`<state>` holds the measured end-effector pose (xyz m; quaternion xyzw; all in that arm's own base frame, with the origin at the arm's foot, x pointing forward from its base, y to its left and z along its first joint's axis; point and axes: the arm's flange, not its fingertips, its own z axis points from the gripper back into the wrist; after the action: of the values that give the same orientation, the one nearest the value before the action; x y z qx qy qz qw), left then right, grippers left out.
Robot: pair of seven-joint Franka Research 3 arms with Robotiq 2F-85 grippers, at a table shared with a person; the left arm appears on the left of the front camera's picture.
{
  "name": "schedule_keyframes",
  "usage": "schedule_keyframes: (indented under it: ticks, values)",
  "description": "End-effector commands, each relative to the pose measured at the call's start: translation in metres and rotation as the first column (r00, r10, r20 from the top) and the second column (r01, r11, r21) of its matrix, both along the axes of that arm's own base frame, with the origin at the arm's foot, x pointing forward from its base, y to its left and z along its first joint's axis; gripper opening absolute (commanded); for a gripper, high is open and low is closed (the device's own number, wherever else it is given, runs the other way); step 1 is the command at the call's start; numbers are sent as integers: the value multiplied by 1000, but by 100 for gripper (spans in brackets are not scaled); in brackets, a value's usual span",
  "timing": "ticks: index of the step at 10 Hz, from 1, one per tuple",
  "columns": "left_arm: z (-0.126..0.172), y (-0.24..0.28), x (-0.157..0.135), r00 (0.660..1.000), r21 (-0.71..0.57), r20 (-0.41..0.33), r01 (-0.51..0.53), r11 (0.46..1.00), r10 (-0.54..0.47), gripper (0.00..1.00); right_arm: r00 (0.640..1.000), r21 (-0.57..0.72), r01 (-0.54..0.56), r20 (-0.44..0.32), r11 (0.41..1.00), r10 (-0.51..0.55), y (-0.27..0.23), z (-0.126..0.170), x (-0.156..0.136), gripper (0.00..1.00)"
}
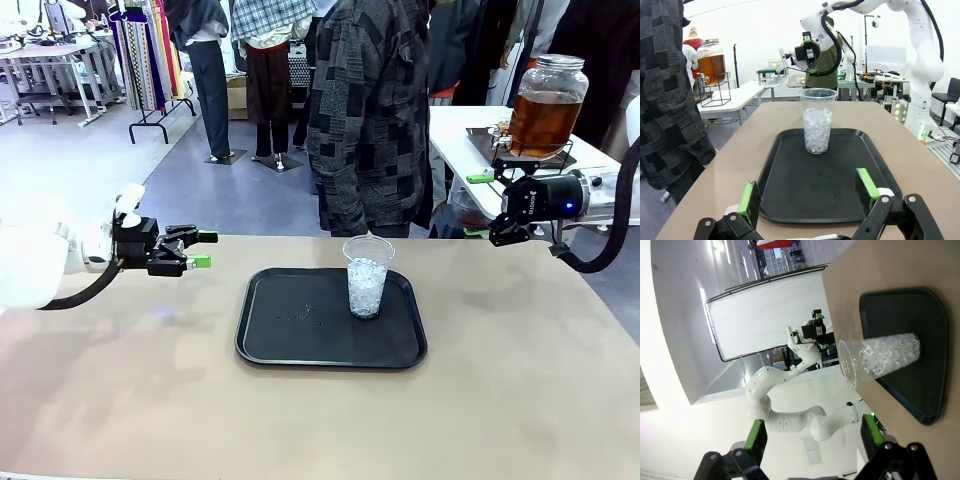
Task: Pour the drink into the iced cup.
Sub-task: Pick up the iced cup indicated by the human and present it to them.
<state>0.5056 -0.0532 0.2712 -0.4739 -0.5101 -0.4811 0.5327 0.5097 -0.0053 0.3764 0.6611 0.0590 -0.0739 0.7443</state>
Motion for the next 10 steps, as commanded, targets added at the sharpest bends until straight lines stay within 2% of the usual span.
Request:
schedule_keyframes:
  ticks: [1, 10]
  values:
    - [2, -1, 0, 1000, 0, 2, 1, 1000, -1, 100, 1000, -4, 4, 5, 1000, -4, 0, 1, 1, 100]
    - [2, -1, 0, 1000, 0, 2, 1, 1000, -1, 100, 1000, -4, 4, 5, 1000, -4, 0, 1, 1, 100]
